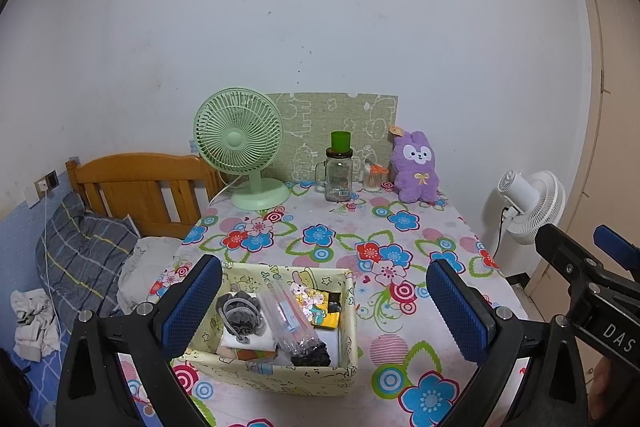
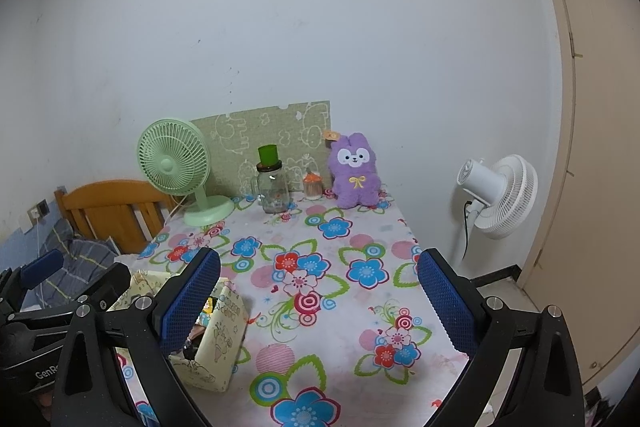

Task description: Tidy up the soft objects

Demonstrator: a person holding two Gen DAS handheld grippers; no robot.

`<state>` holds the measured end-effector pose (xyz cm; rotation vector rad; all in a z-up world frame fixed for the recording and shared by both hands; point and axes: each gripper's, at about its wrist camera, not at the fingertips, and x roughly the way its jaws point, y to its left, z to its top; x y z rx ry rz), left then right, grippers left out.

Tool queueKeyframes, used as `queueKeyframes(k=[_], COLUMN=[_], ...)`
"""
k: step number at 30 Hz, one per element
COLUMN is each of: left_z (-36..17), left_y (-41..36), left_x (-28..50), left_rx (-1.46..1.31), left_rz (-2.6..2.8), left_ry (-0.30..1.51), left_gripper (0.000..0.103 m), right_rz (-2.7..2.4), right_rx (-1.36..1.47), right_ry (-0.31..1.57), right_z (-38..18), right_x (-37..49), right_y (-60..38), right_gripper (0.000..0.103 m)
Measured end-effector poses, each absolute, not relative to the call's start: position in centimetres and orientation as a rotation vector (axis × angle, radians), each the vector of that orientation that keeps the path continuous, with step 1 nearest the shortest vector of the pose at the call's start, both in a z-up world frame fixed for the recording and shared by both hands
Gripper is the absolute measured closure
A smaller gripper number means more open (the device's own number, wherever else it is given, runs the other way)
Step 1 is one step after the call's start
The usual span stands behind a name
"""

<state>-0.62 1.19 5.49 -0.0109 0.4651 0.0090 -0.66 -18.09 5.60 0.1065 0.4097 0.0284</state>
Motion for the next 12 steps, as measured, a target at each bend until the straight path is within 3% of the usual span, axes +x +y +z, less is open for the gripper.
queueKeyframes(k=[12], left_z=[5.34], left_y=[1.22], left_x=[-0.71], left_rx=[-0.008], left_rz=[0.010], left_ry=[0.461], left_gripper=[0.000], right_rz=[0.029], right_rx=[0.107], right_ry=[0.410], right_z=[5.57], right_x=[-0.62], right_y=[-18.04], right_gripper=[0.003])
